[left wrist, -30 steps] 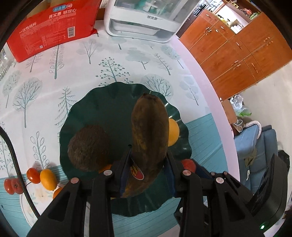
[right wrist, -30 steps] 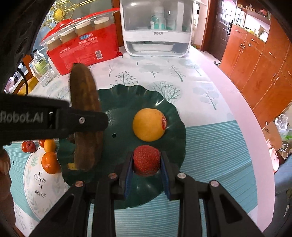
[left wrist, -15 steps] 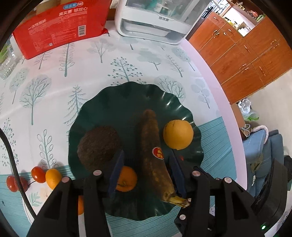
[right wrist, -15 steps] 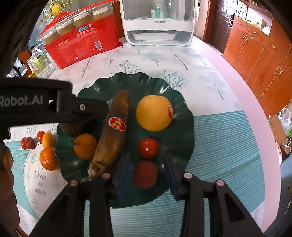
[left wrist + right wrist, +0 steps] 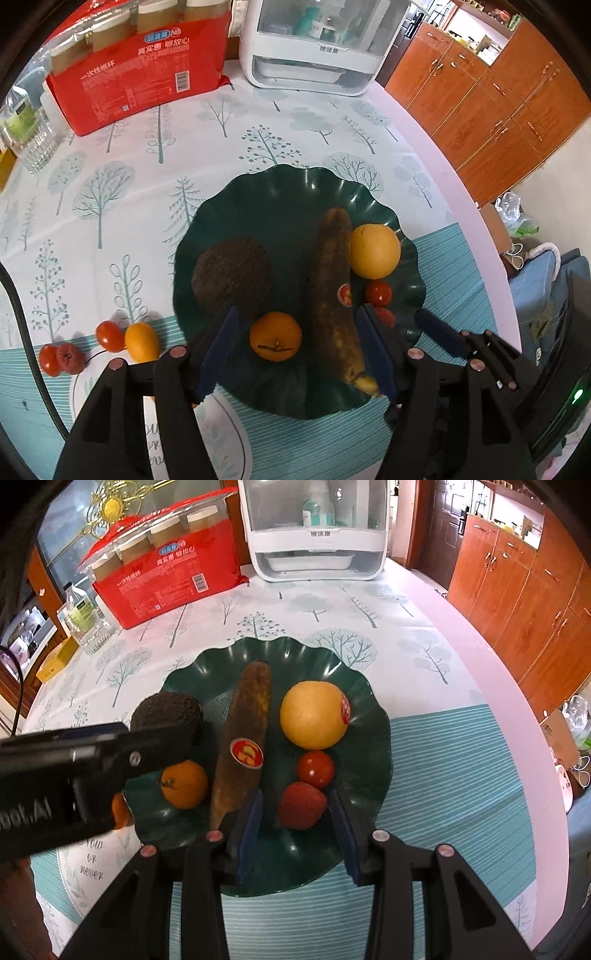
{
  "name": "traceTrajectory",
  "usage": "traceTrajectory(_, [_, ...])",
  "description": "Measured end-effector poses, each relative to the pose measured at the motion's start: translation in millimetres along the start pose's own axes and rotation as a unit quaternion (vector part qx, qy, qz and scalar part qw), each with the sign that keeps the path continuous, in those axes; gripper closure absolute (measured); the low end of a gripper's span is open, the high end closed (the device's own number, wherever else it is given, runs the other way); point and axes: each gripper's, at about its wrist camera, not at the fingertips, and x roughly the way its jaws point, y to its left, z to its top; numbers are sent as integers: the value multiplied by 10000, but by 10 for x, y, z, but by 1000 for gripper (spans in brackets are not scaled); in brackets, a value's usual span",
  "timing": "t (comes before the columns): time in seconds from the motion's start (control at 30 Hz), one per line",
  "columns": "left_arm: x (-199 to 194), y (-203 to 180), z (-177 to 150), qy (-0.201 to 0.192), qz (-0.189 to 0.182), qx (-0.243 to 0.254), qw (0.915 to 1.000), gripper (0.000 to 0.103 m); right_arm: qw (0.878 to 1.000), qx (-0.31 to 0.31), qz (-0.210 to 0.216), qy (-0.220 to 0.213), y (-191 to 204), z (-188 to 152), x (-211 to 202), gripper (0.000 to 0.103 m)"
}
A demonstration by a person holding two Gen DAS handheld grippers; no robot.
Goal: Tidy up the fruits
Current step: 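Open both grippers and lift them away from the plate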
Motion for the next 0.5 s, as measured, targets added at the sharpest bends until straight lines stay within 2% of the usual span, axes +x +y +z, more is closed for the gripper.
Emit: traceTrajectory(0.5, [-250, 168, -203, -224, 274, -152, 9993, 33, 9997, -139, 12, -222, 97, -7, -245, 64])
